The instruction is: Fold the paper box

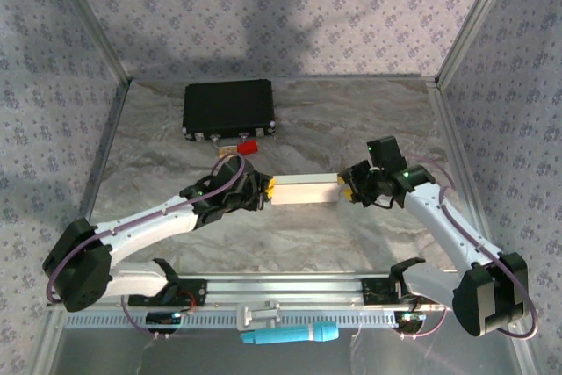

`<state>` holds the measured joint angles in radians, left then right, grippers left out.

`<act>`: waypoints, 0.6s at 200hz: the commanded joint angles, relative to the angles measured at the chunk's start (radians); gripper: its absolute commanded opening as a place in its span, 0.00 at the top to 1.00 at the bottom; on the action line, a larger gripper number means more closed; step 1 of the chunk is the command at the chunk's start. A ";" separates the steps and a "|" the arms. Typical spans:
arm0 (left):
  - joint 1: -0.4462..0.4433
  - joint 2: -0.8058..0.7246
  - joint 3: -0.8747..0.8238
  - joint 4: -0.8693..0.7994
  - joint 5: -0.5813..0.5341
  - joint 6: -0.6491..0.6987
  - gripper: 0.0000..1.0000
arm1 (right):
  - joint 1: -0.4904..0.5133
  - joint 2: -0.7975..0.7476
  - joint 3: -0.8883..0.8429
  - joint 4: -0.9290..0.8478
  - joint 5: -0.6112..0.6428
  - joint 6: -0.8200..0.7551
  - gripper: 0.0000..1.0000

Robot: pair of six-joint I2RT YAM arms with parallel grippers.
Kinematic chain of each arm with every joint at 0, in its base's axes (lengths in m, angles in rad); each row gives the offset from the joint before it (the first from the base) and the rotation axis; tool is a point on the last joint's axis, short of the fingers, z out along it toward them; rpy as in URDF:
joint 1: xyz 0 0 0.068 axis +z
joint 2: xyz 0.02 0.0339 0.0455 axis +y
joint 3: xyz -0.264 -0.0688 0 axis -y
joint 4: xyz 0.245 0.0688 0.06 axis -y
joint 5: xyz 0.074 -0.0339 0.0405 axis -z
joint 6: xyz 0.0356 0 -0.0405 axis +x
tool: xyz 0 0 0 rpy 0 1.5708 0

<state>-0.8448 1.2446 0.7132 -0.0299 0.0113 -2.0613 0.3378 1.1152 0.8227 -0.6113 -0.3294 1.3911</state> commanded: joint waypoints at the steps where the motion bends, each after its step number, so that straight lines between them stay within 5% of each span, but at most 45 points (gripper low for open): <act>1: 0.000 0.027 -0.022 -0.143 -0.006 -0.011 0.84 | 0.003 0.029 -0.030 -0.132 0.047 -0.020 0.66; 120: 0.008 0.059 -0.089 -0.208 0.087 0.050 0.84 | -0.014 0.083 -0.052 -0.196 0.083 -0.042 0.66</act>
<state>-0.8337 1.2507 0.6979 -0.0219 0.0563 -2.0239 0.3298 1.1454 0.8200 -0.6193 -0.3298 1.3602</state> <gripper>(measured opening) 0.165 0.345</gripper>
